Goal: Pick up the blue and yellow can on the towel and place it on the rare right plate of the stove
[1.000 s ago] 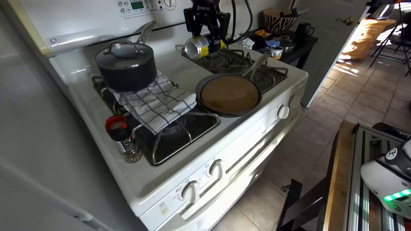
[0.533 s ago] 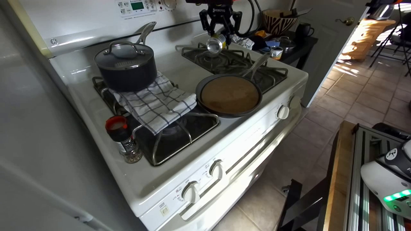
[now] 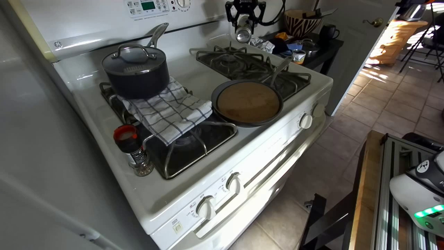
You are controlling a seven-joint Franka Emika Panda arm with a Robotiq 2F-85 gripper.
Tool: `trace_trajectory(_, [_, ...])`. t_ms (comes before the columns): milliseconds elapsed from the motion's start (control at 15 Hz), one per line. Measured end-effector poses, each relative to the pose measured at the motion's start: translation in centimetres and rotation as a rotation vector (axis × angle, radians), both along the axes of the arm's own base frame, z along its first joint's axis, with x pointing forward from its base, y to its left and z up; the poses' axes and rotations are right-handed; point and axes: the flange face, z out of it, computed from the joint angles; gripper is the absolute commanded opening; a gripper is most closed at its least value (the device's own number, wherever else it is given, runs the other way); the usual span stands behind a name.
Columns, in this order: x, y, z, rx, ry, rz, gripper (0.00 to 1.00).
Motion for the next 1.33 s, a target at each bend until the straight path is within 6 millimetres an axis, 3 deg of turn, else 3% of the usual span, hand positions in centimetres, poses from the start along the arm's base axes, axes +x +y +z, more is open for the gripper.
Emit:
trace_trajectory(133, [0.9, -0.7, 0.1, 0.014, 0.002, -0.048, 0.61])
trace_trajectory(200, [1.2, -0.7, 0.2, 0.015, 0.002, -0.059, 0.36])
trace_trajectory(467, [1.6, -0.3, -0.4, 0.011, 0.012, -0.039, 0.36])
trace_trajectory(667, [2.2, 0.0, -1.9, -0.013, 0.029, -0.050, 0.36])
trace_trajectory(933, [4.0, 1.4, -4.2, -0.010, 0.025, -0.080, 0.36])
trace_trajectory(1333, [6.5, 2.5, -5.7, -0.025, -0.001, -0.065, 0.36])
